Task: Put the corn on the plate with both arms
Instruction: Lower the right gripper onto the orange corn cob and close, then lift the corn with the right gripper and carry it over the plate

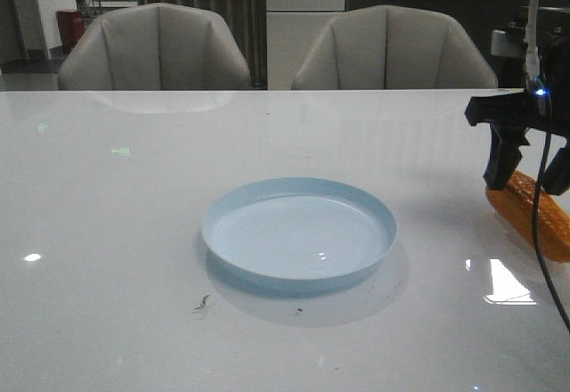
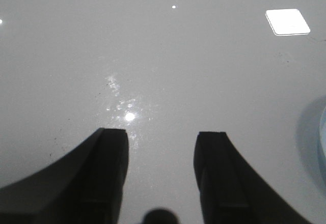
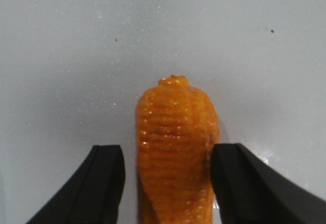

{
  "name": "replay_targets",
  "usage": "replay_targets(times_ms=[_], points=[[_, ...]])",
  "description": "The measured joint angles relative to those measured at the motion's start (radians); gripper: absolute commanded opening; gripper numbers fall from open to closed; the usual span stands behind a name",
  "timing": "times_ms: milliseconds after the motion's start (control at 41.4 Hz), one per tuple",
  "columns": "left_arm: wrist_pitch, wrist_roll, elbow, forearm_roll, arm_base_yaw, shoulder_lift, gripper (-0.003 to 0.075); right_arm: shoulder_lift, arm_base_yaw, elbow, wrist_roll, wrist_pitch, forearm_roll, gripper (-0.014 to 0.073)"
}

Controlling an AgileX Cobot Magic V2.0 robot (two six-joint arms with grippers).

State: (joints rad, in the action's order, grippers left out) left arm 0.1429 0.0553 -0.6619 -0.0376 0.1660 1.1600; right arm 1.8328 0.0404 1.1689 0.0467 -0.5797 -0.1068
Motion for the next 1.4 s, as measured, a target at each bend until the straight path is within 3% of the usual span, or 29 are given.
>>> replay_targets(times_ms=[362,580,821,1159,1401], points=[[0.02,0.0,0.0,0.0,0.0,-0.001,0.0376,0.048,0.0,0.01,0.051,0.001,0.069,0.0477],[0.02,0.0,0.0,0.0,0.0,-0.001,0.0376,0.056,0.0,0.016,0.024,0.005,0.077,0.0251],[0.022,0.0,0.0,0.0,0.0,-0.001,0.0376,0.079,0.006,0.135,-0.029,-0.071,0.084,0.0248],[0.022,0.0,0.0,0.0,0.0,-0.001,0.0376,0.079,0.16,0.445,-0.127,-0.229,0.088,0.0248],[0.022,0.0,0.0,0.0,0.0,-0.001,0.0376,0.081,0.307,0.496,-0.165,-0.256,0.088,0.0248]])
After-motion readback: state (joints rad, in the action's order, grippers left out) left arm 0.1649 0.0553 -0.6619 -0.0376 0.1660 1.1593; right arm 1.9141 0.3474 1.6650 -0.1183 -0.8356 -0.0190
